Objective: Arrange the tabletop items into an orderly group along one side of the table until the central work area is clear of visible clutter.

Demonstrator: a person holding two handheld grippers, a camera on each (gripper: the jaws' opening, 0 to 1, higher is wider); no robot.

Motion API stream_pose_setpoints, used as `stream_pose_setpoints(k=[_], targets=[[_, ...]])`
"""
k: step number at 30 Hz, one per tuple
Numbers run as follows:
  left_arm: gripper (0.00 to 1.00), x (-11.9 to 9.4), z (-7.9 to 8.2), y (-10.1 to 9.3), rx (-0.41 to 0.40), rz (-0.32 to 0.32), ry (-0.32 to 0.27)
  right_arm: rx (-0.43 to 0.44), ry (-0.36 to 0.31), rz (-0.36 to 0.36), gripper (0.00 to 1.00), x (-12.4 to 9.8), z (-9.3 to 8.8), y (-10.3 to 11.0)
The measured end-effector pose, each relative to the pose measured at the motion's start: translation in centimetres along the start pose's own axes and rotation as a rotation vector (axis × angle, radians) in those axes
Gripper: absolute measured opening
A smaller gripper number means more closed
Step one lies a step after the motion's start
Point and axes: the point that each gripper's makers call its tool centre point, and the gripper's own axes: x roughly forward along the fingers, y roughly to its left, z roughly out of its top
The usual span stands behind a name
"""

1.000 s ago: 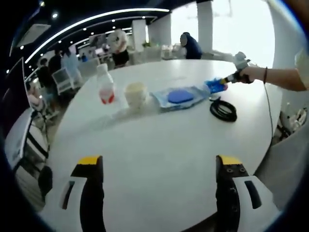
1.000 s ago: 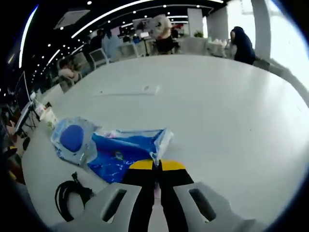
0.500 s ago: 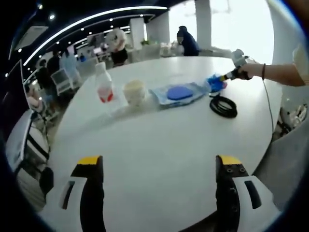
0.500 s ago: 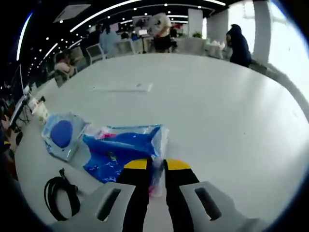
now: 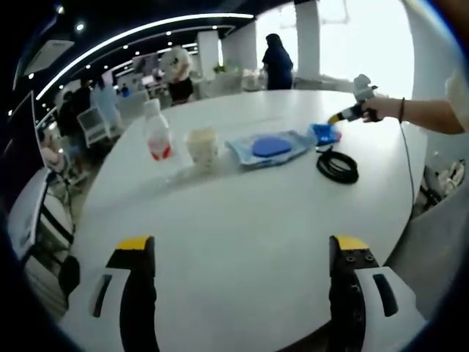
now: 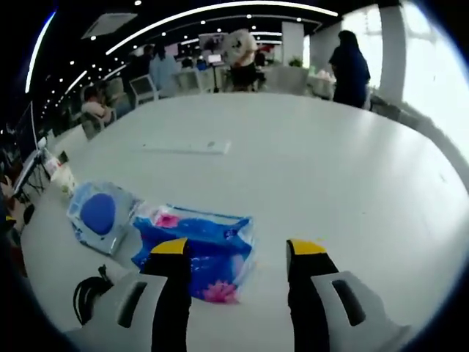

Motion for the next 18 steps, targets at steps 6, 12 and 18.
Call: stream_pose_setpoints(k=[6, 12, 18], targets=[[0.99, -0.1, 0.4, -0.3, -0.003, -0.012, -0.018, 0.025, 0.008, 0.056, 0.72, -1.3, 0.4, 2.4], [0.99, -0.4, 1.5, -0.6, 0.021, -0.019, -0.063, 0.009, -0.023, 0.095, 0.88, -3.1, 1.3, 5.0], [0.99, -0.5, 2.0, -0.6, 0.011, -0.024, -0.087, -0.006, -0.058, 0.119, 0.99, -5.2, 1.9, 7.2]])
